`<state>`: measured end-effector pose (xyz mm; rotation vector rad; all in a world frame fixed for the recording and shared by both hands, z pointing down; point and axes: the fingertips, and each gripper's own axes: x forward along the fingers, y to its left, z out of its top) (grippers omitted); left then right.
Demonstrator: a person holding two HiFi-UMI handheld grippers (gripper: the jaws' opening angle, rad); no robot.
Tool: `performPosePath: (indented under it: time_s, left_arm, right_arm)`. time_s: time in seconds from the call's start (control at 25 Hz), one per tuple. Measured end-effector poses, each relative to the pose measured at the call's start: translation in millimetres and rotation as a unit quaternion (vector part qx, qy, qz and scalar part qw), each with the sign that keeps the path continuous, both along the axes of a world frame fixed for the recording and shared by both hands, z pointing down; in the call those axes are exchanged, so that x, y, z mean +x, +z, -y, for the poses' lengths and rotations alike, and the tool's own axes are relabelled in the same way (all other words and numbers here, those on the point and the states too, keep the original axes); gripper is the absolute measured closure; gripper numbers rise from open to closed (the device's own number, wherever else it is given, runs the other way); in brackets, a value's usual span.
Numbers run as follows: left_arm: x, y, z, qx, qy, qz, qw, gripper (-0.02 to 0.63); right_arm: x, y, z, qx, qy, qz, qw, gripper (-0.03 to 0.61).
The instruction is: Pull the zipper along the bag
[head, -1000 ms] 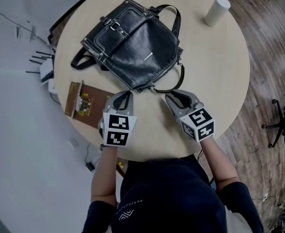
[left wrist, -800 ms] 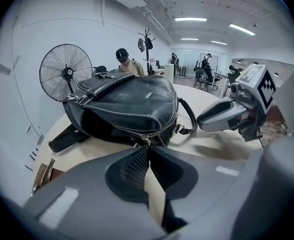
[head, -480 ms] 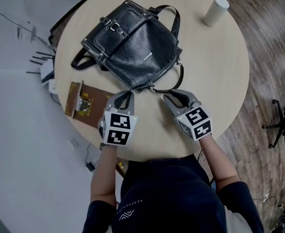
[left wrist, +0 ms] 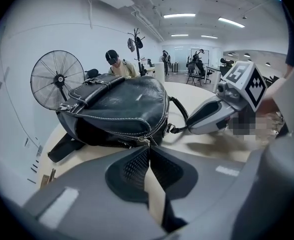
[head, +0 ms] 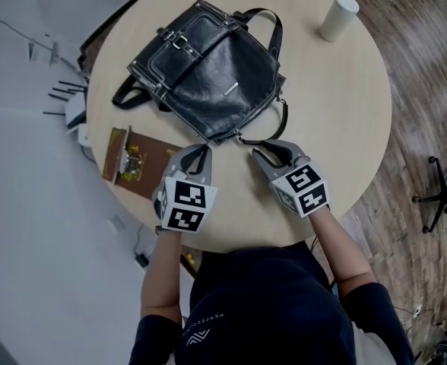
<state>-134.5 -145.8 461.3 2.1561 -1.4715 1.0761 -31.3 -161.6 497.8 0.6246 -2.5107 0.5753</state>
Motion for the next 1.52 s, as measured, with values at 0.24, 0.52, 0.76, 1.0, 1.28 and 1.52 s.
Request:
performPosePath:
  time_s: [0.24,0.52,0.76,1.0,1.28,1.52]
  left_arm:
    - [7,-3,-3,-0.001,0.016,0.011,0.9998,0.584]
    - [19,-6,-2,0.001,0.029,0.015,0.9994,0.584]
    - [33,-7,-1,0.004,0.040,0.009,0.9991,0.584]
    - [41,-8,3,0.006,0.042,0.003,0.9991,0.583]
    - [47,-10,5,0.010,0.053,0.003,0.9986,0.583]
    - [60,-10,10,0.010,0.069,-0.004,0.9976,0.583]
  right_arm:
    - [-4,1,-1,0.001,-0.012,-0.001,1.000,0.471]
    - [-8,1,-4,0.005,-0.028,-0.008,1.000,0.471]
    - [-11,2,-9,0.009,-0.042,-0.010,0.999,0.468]
    - [-18,4,-19,0.017,-0.064,-0.018,0.998,0.468]
    - [-17,1,-18,0.005,-0.063,-0.003,0.998,0.468]
    - [-19,2,-20,0.012,-0.067,-0.006,0.998,0.468]
